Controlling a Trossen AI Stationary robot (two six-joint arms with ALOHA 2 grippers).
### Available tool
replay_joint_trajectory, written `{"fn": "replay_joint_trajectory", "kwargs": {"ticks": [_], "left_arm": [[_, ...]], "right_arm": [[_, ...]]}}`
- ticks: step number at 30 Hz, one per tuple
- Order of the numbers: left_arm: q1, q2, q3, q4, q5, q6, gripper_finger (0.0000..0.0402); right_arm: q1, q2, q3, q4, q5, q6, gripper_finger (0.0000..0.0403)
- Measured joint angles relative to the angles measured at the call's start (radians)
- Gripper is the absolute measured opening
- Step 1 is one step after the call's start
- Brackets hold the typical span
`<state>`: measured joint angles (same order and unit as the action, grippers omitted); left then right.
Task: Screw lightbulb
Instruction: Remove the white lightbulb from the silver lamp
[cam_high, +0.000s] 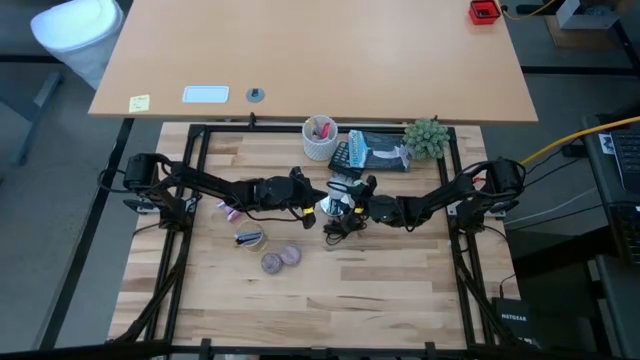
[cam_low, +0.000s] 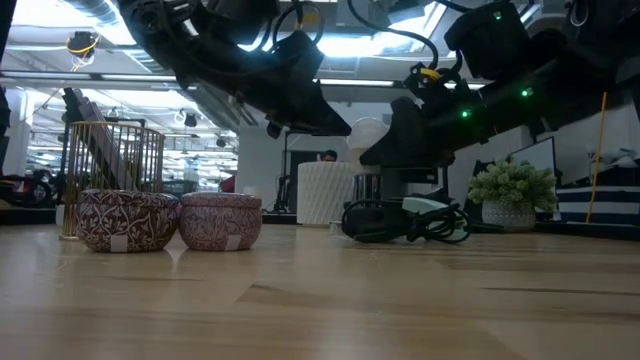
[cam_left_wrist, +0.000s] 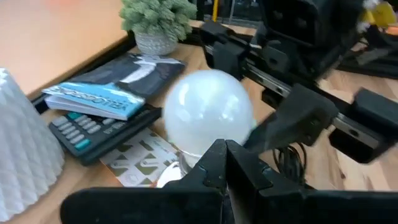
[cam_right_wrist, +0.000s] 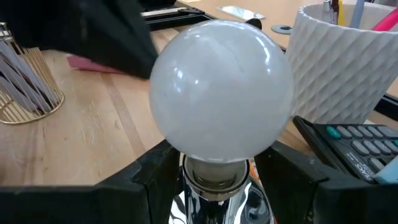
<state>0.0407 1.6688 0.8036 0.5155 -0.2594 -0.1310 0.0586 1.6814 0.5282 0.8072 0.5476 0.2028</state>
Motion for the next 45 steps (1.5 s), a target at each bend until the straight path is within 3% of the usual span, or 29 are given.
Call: {"fn": "replay_joint_trajectory", "kwargs": {"ticks": [10, 17, 22, 32, 42, 45], "left_arm": [[-0.017, 0.0, 0.0, 0.032, 0.025, 0.031, 0.0], [0.011, 0.0, 0.0, 0.134, -0.156, 0.086, 0.0], [0.063, 0.0, 0.0, 0.063, -0.162, 0.006, 0.0], [0.061, 0.0, 0.0, 0.042, 0.008, -0.012, 0.0], [0.025, 0.0, 0.0, 0.042, 0.024, 0.002, 0.0], [0.023, 0.0, 0.0, 0.044, 0.081, -0.001, 0.0]], "right_arm": [[0.0, 0.0, 0.0, 0.0, -0.001, 0.0, 0.0206], [0.0, 0.0, 0.0, -0.001, -0.001, 0.0, 0.0206], [0.0, 0.0, 0.0, -0.001, -0.001, 0.0, 0.0206], [0.0, 0.0, 0.0, -0.001, -0.002, 0.0, 0.0206], [0.0, 0.0, 0.0, -0.003, -0.002, 0.0, 0.0206], [0.0, 0.0, 0.0, -0.002, -0.002, 0.0, 0.0206]]}}
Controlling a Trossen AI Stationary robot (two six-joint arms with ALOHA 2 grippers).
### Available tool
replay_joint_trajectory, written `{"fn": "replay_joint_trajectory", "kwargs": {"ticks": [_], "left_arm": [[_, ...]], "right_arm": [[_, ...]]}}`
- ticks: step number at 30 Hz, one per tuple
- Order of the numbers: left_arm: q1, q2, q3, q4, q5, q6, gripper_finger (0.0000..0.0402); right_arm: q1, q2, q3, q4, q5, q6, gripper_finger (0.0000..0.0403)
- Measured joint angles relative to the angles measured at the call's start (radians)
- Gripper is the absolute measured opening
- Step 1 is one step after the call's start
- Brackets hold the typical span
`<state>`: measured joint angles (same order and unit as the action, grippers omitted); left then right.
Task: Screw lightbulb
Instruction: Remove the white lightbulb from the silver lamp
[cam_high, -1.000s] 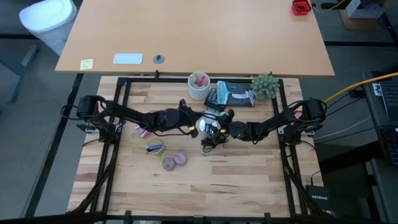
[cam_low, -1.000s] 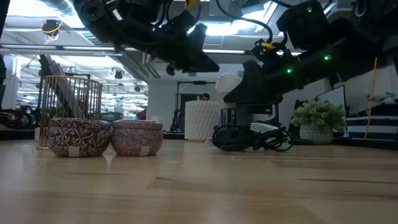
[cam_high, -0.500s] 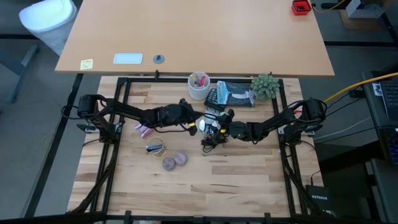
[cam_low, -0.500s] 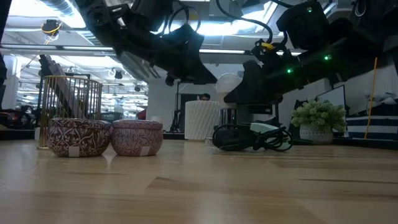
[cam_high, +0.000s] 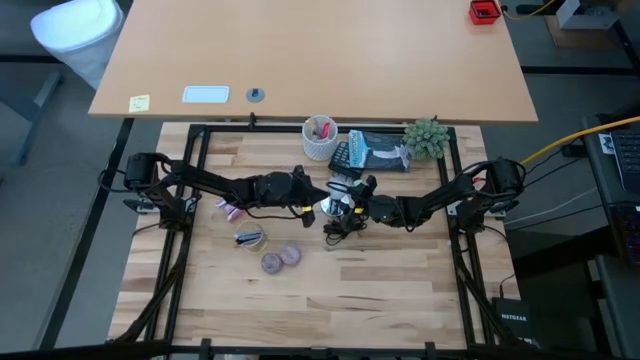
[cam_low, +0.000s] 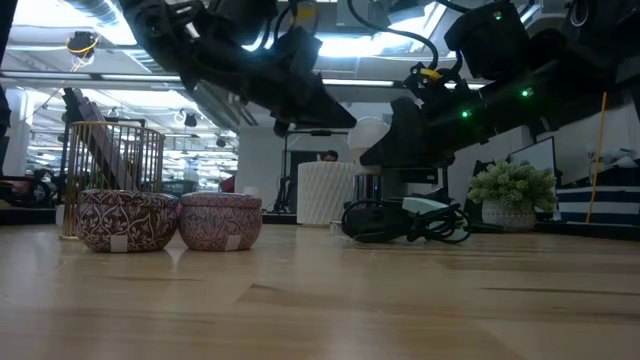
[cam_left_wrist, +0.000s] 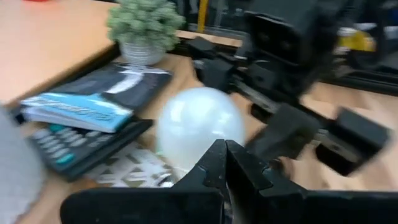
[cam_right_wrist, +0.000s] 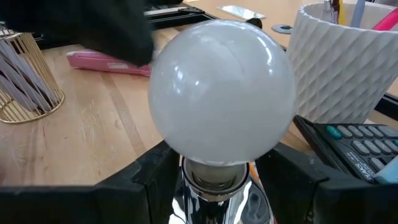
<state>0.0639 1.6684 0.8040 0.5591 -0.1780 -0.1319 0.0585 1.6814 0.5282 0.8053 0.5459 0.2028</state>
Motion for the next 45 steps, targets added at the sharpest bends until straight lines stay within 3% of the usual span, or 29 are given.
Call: {"fn": "replay_joint_trajectory", "kwargs": {"ticks": [5, 10, 16, 18, 26, 45], "left_arm": [[-0.003, 0.0, 0.0, 0.005, 0.058, -0.021, 0.0], [-0.004, 0.0, 0.0, 0.04, 0.048, 0.072, 0.0], [0.007, 0.0, 0.0, 0.069, -0.161, 0.114, 0.0], [0.029, 0.0, 0.0, 0.07, -0.181, 0.121, 0.0], [0.103, 0.063, -0.002, 0.086, -0.041, 0.056, 0.0], [-0.021, 0.056, 0.0, 0.069, -0.028, 0.079, 0.0]], "right_arm": [[0.0, 0.0, 0.0, 0.001, 0.0, 0.0, 0.0206], [0.0, 0.0, 0.0, 0.001, 0.0, 0.0, 0.0206], [0.0, 0.0, 0.0, 0.001, -0.026, 0.0, 0.0206], [0.0, 0.0, 0.0, 0.001, -0.035, 0.0, 0.0206], [0.0, 0.0, 0.0, 0.0, -0.042, -0.002, 0.0206], [0.0, 0.0, 0.0, -0.023, -0.003, -0.003, 0.0206]]}}
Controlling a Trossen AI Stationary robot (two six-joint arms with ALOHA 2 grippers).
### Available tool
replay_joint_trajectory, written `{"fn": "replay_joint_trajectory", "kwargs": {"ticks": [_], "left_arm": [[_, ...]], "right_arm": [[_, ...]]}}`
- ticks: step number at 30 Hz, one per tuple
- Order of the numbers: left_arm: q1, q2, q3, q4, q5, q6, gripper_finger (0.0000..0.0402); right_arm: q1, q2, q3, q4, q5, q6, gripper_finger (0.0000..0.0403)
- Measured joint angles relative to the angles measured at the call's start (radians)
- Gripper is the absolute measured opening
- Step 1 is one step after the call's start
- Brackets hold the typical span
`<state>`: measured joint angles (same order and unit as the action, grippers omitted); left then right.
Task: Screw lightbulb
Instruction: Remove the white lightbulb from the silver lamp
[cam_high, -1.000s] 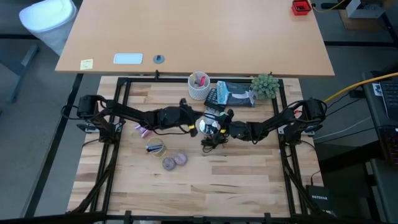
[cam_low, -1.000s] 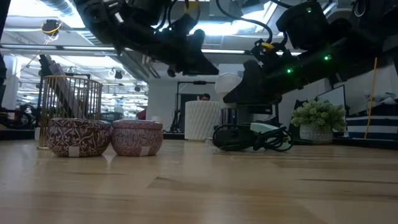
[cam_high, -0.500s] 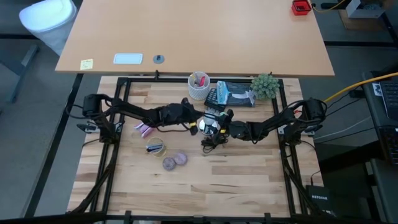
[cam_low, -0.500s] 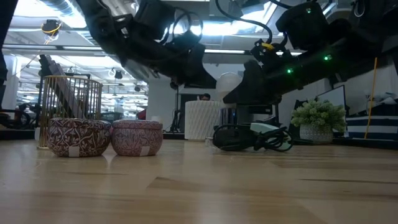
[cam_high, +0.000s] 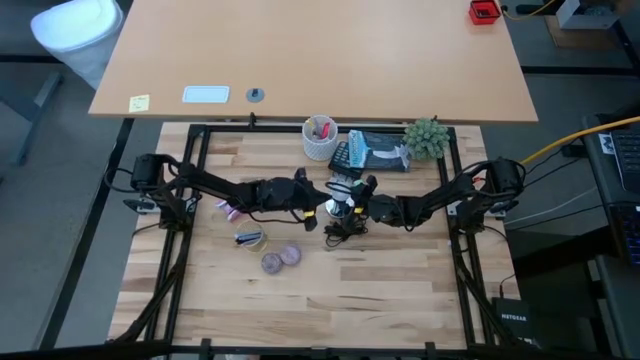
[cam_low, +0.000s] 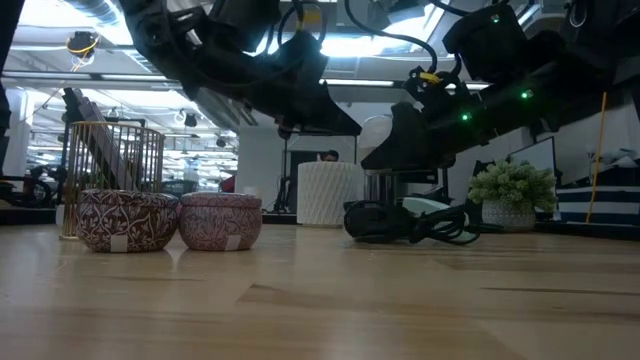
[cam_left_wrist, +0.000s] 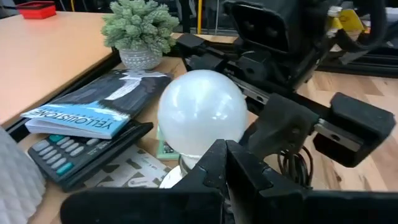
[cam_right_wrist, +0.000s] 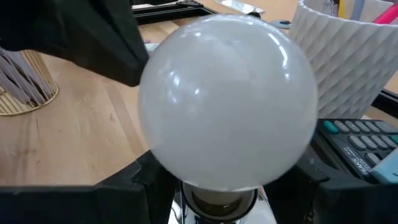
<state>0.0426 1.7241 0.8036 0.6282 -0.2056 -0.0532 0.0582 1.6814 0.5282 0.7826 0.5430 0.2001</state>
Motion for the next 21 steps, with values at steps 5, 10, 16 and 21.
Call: {"fn": "replay_joint_trajectory", "kwargs": {"ticks": [5, 10, 16, 21], "left_arm": [[-0.019, 0.0, 0.0, 0.001, -0.001, -0.002, 0.0], [-0.025, 0.0, 0.0, 0.0, -0.012, -0.005, 0.0], [-0.019, -0.001, 0.0, -0.119, -0.026, -0.11, 0.0], [-0.019, 0.003, 0.0, -0.218, 0.007, -0.198, 0.0]], "right_arm": [[0.0, 0.0, 0.0, 0.001, 0.0, 0.0, 0.0206], [0.0, 0.0, 0.0, 0.004, 0.0, 0.0, 0.0206], [0.0, 0.0, 0.0, 0.005, 0.0, 0.0, 0.0206], [0.0, 0.0, 0.0, 0.005, 0.0, 0.0, 0.0206]]}}
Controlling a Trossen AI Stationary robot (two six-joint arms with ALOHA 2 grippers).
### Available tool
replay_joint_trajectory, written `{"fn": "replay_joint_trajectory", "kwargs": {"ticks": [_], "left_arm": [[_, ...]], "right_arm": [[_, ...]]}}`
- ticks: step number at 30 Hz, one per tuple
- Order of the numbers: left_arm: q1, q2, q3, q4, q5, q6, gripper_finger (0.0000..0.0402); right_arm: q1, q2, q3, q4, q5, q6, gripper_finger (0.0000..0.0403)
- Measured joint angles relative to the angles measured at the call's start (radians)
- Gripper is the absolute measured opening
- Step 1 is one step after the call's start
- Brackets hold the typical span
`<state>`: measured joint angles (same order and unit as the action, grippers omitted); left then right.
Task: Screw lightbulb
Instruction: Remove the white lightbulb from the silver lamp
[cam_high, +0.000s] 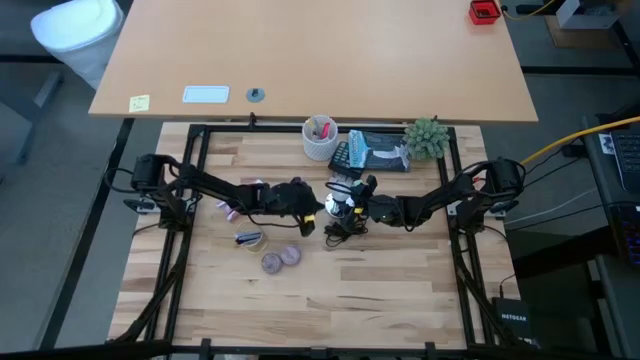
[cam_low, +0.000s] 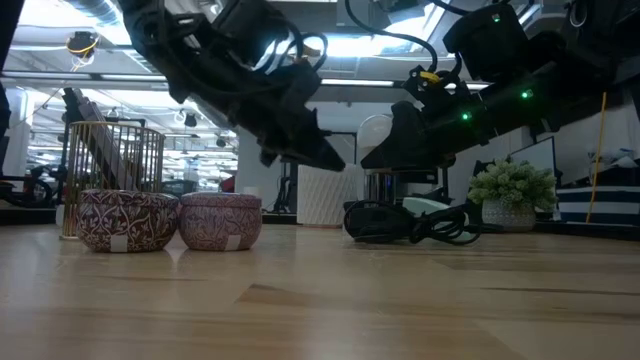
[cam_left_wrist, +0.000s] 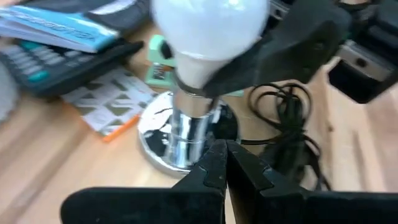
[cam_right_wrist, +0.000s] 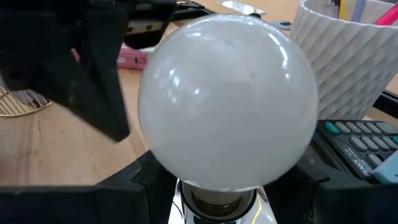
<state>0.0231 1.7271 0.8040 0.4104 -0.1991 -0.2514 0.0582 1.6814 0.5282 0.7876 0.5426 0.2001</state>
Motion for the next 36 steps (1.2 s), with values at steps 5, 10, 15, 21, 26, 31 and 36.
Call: {"fn": "replay_joint_trajectory", "kwargs": {"ticks": [5, 10, 15, 21, 26, 31, 36], "left_arm": [[0.0, 0.05, 0.0, 0.088, 0.073, -0.004, 0.0], [0.006, 0.112, 0.0, 0.183, 0.093, -0.01, 0.0], [0.035, 0.147, 0.034, 0.183, 0.092, -0.005, 0.0], [0.065, 0.224, 0.098, 0.168, 0.178, 0.002, 0.0], [0.065, 0.267, 0.114, 0.155, 0.199, -0.006, 0.0], [0.069, 0.265, 0.117, 0.078, 0.173, -0.014, 0.0], [0.077, 0.264, 0.117, 0.073, 0.167, -0.013, 0.0]], "right_arm": [[0.0, 0.0, 0.0, 0.001, 0.0, 0.0, 0.0206], [0.0, 0.0, 0.0, 0.005, 0.0, 0.0, 0.0206], [0.0, 0.0, 0.001, 0.018, -0.007, 0.0, 0.0206], [0.0, 0.0, 0.001, 0.027, -0.011, 0.0, 0.0206], [0.0, 0.0, 0.001, 0.023, -0.011, 0.0, 0.0206], [0.0, 0.0, 0.001, 0.023, -0.011, 0.0, 0.0206], [0.0, 0.0, 0.001, 0.024, -0.002, 0.0, 0.0206]]}}
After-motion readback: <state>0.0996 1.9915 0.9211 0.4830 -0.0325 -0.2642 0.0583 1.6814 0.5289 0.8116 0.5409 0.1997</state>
